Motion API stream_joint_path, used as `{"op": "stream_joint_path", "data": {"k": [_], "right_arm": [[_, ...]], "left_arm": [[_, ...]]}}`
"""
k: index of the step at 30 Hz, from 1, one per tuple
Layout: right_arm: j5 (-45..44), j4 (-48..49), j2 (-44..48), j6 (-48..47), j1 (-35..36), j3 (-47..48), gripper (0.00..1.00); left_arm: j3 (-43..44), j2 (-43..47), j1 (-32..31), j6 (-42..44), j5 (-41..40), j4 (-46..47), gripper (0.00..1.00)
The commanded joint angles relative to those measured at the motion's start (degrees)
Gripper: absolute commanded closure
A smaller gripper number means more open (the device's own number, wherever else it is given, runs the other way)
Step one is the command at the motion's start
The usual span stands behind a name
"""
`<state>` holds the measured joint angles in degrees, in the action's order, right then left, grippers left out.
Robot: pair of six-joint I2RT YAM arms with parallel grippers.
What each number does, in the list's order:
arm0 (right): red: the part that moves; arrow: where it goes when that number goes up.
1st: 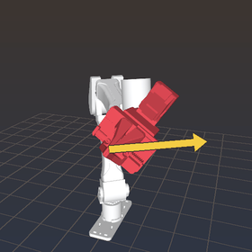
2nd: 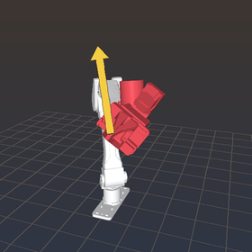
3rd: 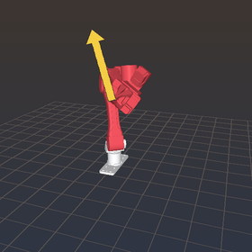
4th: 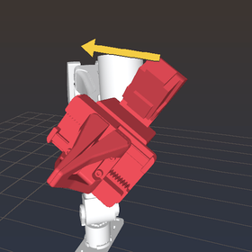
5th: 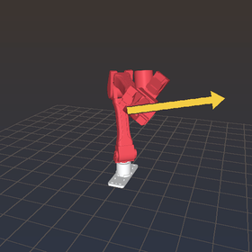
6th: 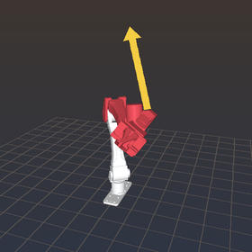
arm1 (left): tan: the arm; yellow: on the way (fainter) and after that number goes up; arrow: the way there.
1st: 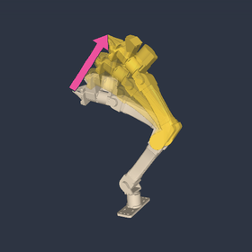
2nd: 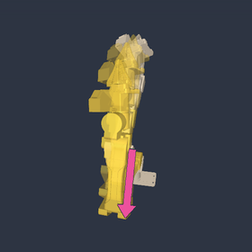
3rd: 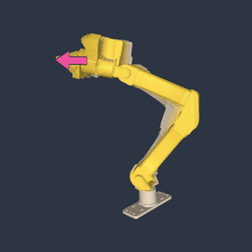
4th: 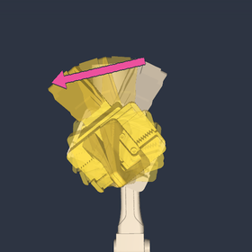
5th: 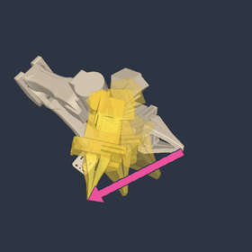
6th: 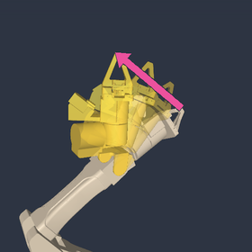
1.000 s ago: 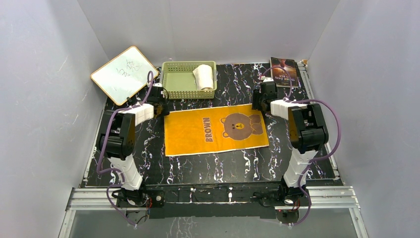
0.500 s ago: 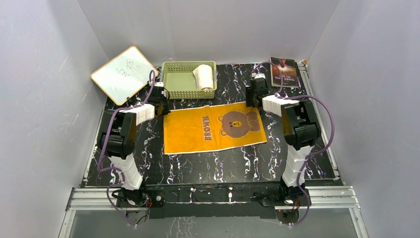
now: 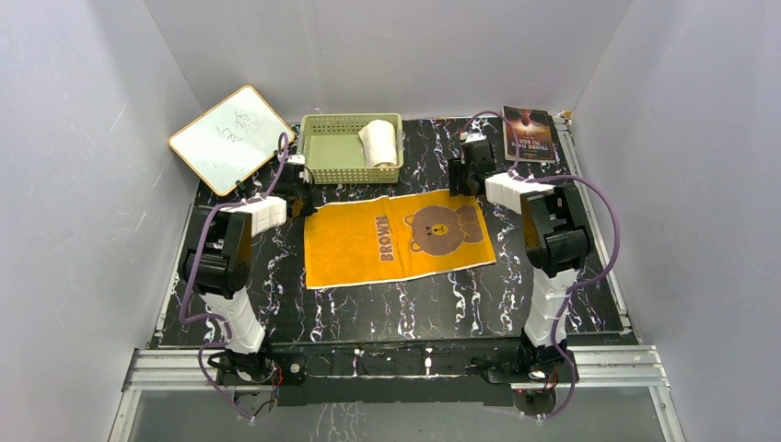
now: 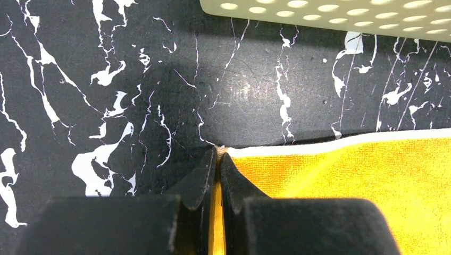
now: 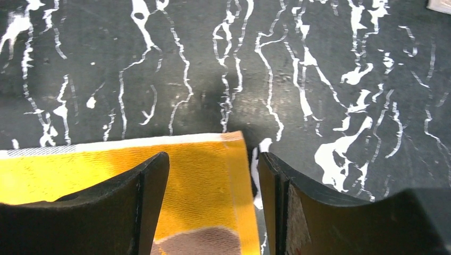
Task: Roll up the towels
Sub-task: Fold the towel at the center of the board.
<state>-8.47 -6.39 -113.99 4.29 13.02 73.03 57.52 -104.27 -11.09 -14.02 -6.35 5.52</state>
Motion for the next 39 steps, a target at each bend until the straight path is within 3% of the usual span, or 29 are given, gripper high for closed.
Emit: {"op": "stream_joint_path", "data": {"k": [1,7,15,39], "right_arm": [[5.0,1.5,-0.6,-1.1,0.0,2.5,0.40],[3.2,-1.5,-2.3,-1.3,0.0,2.2,0.40],[0.6,1.4,-0.2,-0.1,-0.5,-2.1,0.39],[8.1,1.4,0.8,1.6,-4.6,1.4,0.37]], "left_arm": [[-1.3,0.9,-0.3,0.4,1.2,-5.6,1.00],[-1.2,1.9,-0.3,-0.2,-1.7,-6.1,1.00],[-0.6,2.7,-0.3,-0.1,-3.3,-7.4,1.00],[3.0,1.6,-0.3,0.5,-4.4,-10.8,1.00]]}}
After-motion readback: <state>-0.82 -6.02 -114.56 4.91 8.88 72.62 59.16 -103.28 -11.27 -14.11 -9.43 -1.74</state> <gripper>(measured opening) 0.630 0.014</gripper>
